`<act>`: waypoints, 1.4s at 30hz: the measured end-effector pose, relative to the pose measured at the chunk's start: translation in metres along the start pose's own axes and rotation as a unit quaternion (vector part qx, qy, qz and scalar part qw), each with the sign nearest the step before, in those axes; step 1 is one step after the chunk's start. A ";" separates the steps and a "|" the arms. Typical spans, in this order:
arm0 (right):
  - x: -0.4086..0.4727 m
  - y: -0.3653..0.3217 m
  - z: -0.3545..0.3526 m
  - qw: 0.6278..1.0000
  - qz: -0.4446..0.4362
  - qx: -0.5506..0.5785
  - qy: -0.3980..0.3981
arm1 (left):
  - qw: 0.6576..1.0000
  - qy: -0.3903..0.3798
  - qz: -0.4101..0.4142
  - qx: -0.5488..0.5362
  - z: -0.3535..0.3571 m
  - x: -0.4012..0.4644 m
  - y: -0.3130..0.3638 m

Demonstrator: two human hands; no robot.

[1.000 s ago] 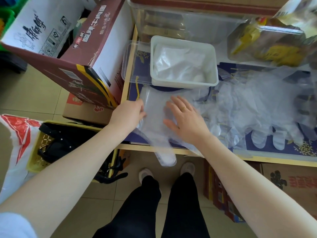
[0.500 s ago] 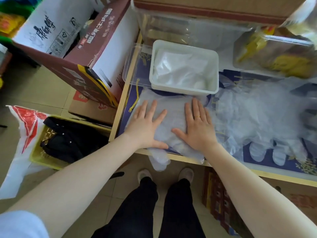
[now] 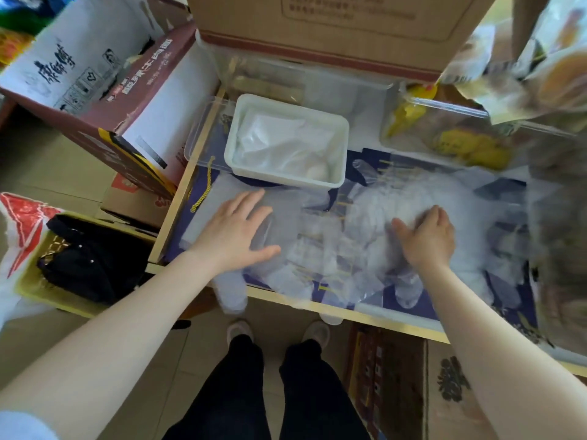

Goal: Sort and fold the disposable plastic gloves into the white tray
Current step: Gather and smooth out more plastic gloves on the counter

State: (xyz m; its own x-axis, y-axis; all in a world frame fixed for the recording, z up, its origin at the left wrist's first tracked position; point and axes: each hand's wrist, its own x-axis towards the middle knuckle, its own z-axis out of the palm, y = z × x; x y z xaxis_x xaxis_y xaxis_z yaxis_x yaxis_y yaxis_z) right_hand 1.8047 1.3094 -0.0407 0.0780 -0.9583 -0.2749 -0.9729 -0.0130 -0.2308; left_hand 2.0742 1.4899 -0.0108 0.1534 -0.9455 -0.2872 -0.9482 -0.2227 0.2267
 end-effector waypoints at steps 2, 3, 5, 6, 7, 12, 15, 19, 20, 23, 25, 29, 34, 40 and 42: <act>0.003 0.011 0.001 0.997 -0.050 -0.051 0.030 | 0.999 0.028 0.038 -0.012 0.001 0.004 0.017; 0.004 0.016 0.002 0.994 -0.078 -0.057 0.049 | 0.997 0.037 0.055 -0.025 0.002 0.008 0.027; 0.006 0.023 0.005 0.990 -0.120 -0.033 0.068 | 0.992 0.065 0.092 -0.051 0.003 0.016 0.048; 0.008 0.026 0.005 0.989 -0.129 -0.011 0.069 | 0.988 0.083 0.106 -0.070 0.004 0.021 0.060; 0.010 0.029 0.002 0.989 -0.130 0.026 0.071 | 0.984 0.101 0.110 -0.101 0.004 0.027 0.071; 0.004 0.028 -0.054 0.941 -0.159 0.285 0.091 | 0.932 0.159 0.064 -0.321 -0.023 0.058 0.131; -0.004 0.018 -0.103 0.857 -0.201 0.468 -0.074 | 0.911 0.196 0.117 -0.344 -0.052 0.075 0.160; -0.011 0.018 -0.147 0.833 -0.296 0.437 -0.168 | 0.919 0.232 0.262 -0.180 -0.088 0.091 0.190; -0.012 0.019 -0.153 0.841 -0.298 0.420 -0.165 | 0.914 0.225 0.286 -0.176 -0.094 0.094 0.196; -0.004 0.028 -0.163 0.880 -0.286 0.359 -0.118 | 0.931 0.117 0.227 -0.262 -0.105 0.094 0.205; 0.005 0.035 -0.164 0.910 -0.268 0.310 -0.064 | 0.936 0.082 0.147 -0.308 -0.103 0.096 0.202; 0.017 0.049 -0.154 0.946 -0.263 0.189 -0.025 | 0.915 0.068 0.050 -0.394 -0.093 0.096 0.193; 0.033 0.058 -0.129 0.968 -0.210 0.129 0.042 | 0.936 0.071 -0.011 -0.344 -0.072 0.091 0.180; 0.022 0.041 -0.107 0.949 -0.201 0.223 -0.095 | 0.884 0.114 -0.058 -0.449 -0.061 0.086 0.164; 0.016 0.030 -0.101 0.932 -0.255 0.233 -0.113 | 0.854 0.102 -0.032 -0.509 -0.067 0.081 0.165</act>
State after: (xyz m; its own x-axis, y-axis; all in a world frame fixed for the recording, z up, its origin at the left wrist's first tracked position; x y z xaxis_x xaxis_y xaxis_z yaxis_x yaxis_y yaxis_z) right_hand 1.7544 1.2652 0.0427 0.5986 -0.7766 -0.1962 -0.6010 -0.2736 -0.7510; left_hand 1.9489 1.3604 0.0659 0.3389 -0.9225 -0.1849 -0.2178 -0.2682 0.9384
